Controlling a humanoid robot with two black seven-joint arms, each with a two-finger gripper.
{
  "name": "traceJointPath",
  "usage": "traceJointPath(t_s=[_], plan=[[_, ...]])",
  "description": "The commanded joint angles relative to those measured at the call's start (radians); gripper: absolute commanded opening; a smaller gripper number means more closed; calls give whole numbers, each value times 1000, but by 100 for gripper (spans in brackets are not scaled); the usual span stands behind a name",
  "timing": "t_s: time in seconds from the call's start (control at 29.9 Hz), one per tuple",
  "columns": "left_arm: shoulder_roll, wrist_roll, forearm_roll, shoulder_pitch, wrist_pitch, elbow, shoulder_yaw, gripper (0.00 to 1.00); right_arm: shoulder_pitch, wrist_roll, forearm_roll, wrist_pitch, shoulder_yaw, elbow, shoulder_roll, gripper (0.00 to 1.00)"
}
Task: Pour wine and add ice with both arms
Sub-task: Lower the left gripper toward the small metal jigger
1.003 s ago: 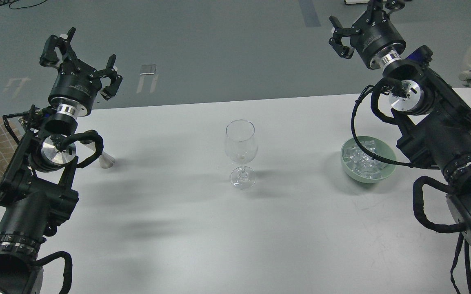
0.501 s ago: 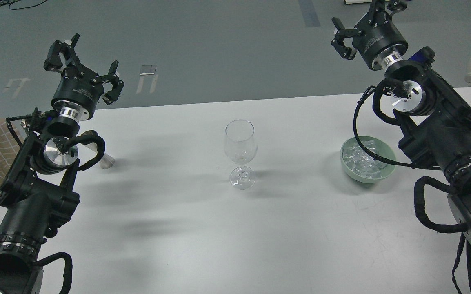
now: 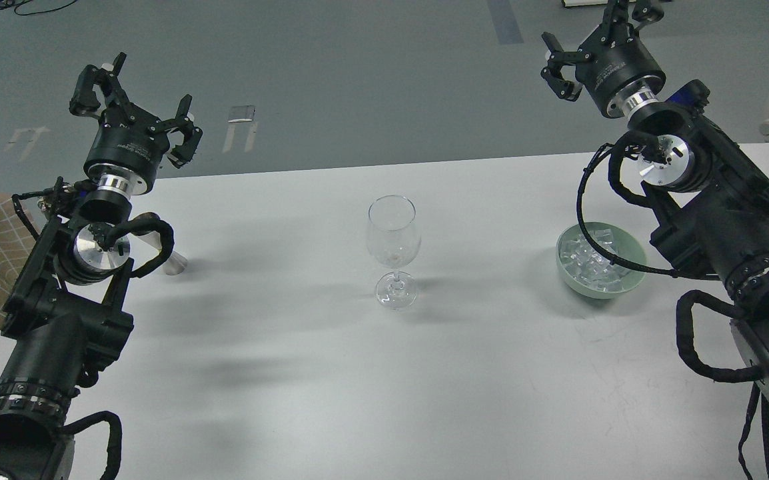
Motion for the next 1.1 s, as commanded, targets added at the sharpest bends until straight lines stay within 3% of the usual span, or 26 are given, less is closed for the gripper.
traceJointPath(t_s=[0.0,0.27,0.53,0.57,0.67,0.77,0.94,1.0,1.07], plan=[[-1,-8,-43,4,1,-8,4,98,-14,2,2,1,0,2,2,100],[14,-8,-43,96,-31,-121,9,98,-52,3,3,6,5,13,5,100],[62,17,-106,263,6,-400,-73,98,-116,10,5,9,14,73,-16,100],[65,33,-152,298,32,-446,-91,98,-132,10,5,7,16,88,-24,100],[75,142,-262,392,120,-578,-143,98,-162,10,6,6,16,116,-42,100],[62,194,-299,465,171,-671,-192,98,-179,10,6,6,17,125,-53,100],[30,188,-301,619,179,-756,-214,97,-198,10,6,6,19,127,-56,100],[-10,169,-301,674,173,-758,-234,97,-207,10,6,6,19,127,-61,100],[-78,120,-301,728,153,-756,-257,98,-215,10,6,6,19,127,-69,100]])
